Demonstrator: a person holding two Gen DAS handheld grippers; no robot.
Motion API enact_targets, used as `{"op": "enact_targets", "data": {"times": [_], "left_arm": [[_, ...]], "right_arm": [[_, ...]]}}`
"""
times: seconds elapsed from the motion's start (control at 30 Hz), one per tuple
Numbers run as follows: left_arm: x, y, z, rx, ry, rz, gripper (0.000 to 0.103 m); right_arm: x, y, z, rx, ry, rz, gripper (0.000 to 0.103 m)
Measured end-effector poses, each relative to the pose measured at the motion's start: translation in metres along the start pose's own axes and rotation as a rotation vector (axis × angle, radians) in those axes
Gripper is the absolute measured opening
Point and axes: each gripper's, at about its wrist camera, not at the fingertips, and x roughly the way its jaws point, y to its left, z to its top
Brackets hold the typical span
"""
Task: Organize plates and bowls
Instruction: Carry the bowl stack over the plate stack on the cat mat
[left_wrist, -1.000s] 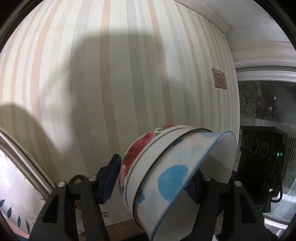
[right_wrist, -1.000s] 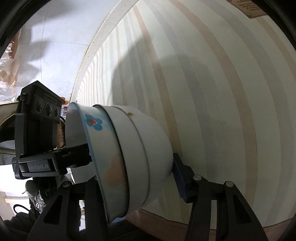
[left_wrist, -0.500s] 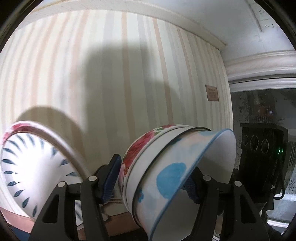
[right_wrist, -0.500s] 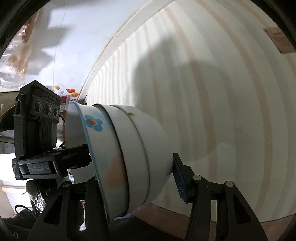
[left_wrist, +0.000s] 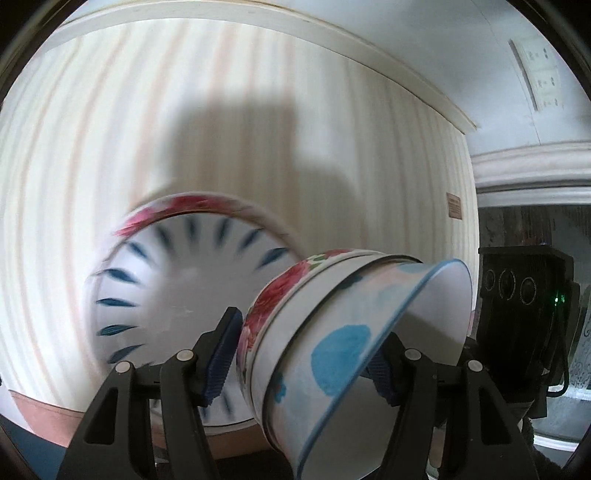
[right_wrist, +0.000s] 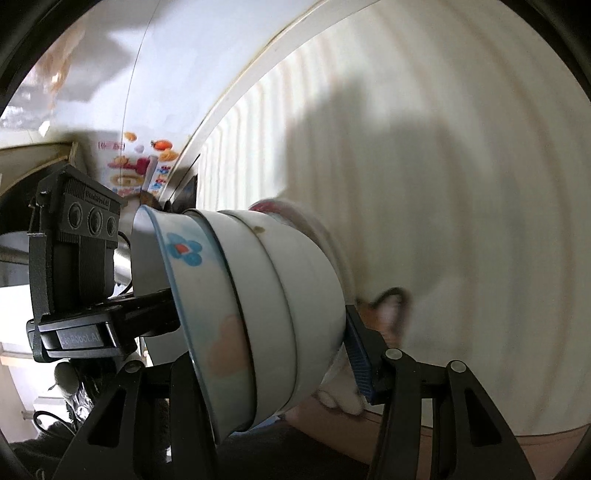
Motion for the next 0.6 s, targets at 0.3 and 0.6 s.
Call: {"op": "enact_targets", "data": {"times": [0.3, 0.6], "left_arm": [[-0.006, 0.049, -0.004, -0.074, -0.025, -0.011, 0.061], [-0.003, 0.073, -0.006, -0.103, -0.029, -0.018, 0.061]], "right_arm": [[0.058, 0.034, 0.002, -0.041, 0.052, -0.010, 0.053], [0.091, 0.049, 0.009, -0.067, 0.096, -0.040, 0.053]]}}
